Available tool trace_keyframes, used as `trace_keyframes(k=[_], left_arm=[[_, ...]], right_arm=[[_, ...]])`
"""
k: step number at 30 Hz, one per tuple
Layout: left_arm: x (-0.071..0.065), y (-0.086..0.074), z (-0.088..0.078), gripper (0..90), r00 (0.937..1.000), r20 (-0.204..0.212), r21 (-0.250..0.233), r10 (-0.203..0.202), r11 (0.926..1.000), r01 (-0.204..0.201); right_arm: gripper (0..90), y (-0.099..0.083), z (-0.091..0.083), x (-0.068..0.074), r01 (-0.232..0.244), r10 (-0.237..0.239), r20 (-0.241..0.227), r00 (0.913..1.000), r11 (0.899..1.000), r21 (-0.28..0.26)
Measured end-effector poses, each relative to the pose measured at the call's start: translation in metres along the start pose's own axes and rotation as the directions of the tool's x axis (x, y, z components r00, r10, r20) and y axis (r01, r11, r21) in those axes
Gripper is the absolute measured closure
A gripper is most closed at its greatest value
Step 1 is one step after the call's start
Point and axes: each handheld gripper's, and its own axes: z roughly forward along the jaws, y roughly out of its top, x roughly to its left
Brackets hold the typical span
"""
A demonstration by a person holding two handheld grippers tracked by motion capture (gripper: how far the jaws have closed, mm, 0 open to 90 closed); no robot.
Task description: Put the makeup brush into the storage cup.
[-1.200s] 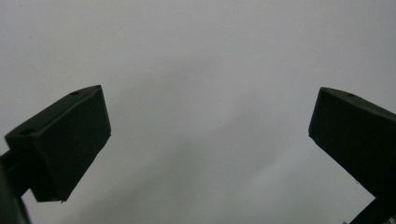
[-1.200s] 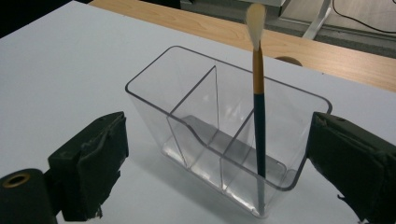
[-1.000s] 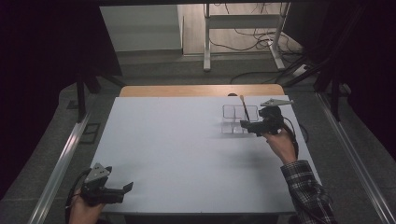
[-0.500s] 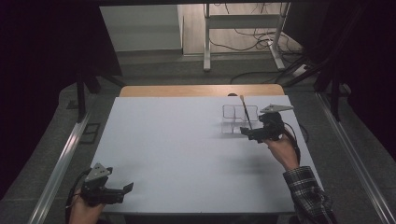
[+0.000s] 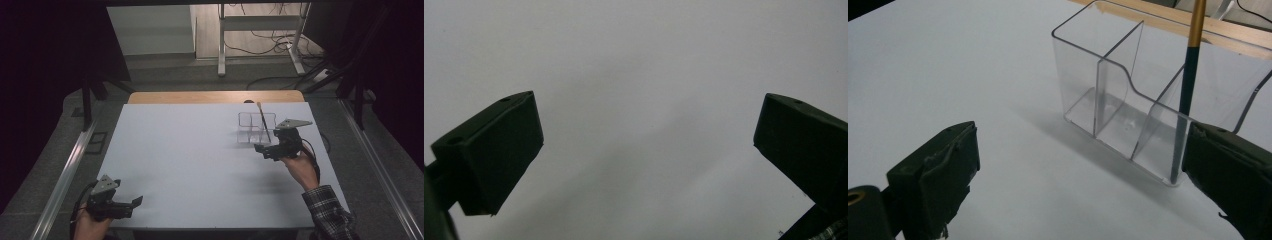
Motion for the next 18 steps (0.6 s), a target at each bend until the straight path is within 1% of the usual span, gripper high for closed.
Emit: trace_keyframes(k=[9, 12, 18], left_arm=[[0.000, 0.000, 0.000, 0.0, 1.0000, 0.002, -0.001, 0.005, 1.0000, -0.005], [0.000, 0.000, 0.000, 0.0, 1.0000, 0.001, -0.002, 0.005, 1.0000, -0.005], [0.000, 0.000, 0.000, 0.0, 1.0000, -0.002, -0.005, 0.007, 1.0000, -0.007]], right_arm=[[1.9, -0.007, -0.003, 0.006, -0.006, 0.006, -0.018, 0.9998, 1.000, 0.006], [1.2, -0.010, -0.004, 0.008, -0.025, 0.025, -0.031, 0.9992, 1.000, -0.001], [1.2, -0.016, -0.007, 0.011, -0.027, 0.027, -0.033, 0.9991, 1.000, 0.003]])
